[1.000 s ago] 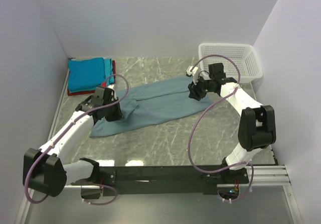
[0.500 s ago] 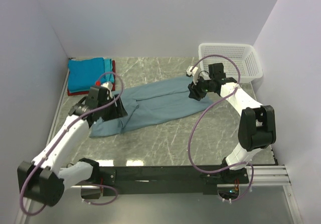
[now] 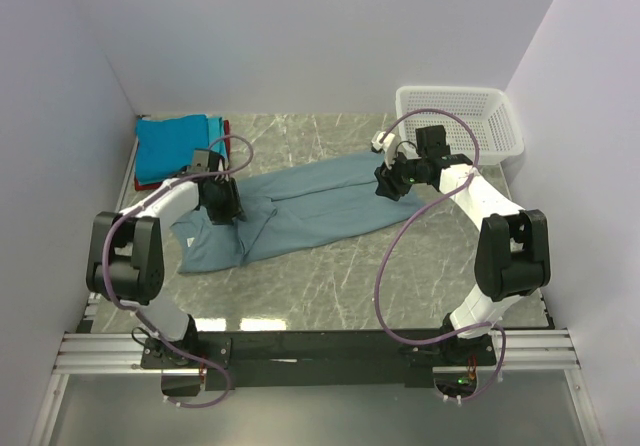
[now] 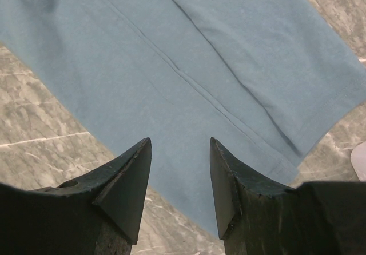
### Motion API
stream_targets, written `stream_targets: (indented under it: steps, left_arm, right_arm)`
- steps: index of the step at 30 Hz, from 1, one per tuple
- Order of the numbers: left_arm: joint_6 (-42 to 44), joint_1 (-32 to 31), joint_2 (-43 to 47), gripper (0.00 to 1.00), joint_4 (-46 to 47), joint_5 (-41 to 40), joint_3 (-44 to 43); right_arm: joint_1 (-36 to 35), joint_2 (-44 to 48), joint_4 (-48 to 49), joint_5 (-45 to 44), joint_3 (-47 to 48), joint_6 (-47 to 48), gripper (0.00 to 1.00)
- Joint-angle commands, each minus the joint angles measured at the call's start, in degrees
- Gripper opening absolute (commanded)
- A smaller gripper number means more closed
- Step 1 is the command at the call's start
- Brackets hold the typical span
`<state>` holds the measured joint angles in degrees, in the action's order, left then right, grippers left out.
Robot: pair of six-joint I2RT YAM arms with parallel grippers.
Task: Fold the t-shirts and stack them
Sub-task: Fold the tshirt
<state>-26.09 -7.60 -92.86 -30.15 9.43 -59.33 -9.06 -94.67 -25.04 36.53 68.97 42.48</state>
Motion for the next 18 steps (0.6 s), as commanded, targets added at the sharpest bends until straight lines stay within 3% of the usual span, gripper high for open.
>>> stream_targets:
  steps: [1,11,13,18]
  left_arm:
    - [2.62,-0.05,-1.97,0.44,1.59,2.34,-2.89]
    - [4.11,-0.05,-6.54,0.32,1.41,3.05,-3.77]
    - [4.20,-0.05,-6.98,0.23,1.24,3.22,-4.21]
    - [4.46,-0.05,-4.70,0.13,0.54,3.22,-6.76]
  right_arm:
    - [0.45,1.33,0.16,1.08,0.82,0.24,0.53]
    - [0.71,1.33,0.25,0.91,0.82,0.15,0.53]
    - [0.71,1.33,0.34,0.82,0.73,0.15,0.53]
    - [0.88,1.16,0.34,0.73,0.73,0.32,0.53]
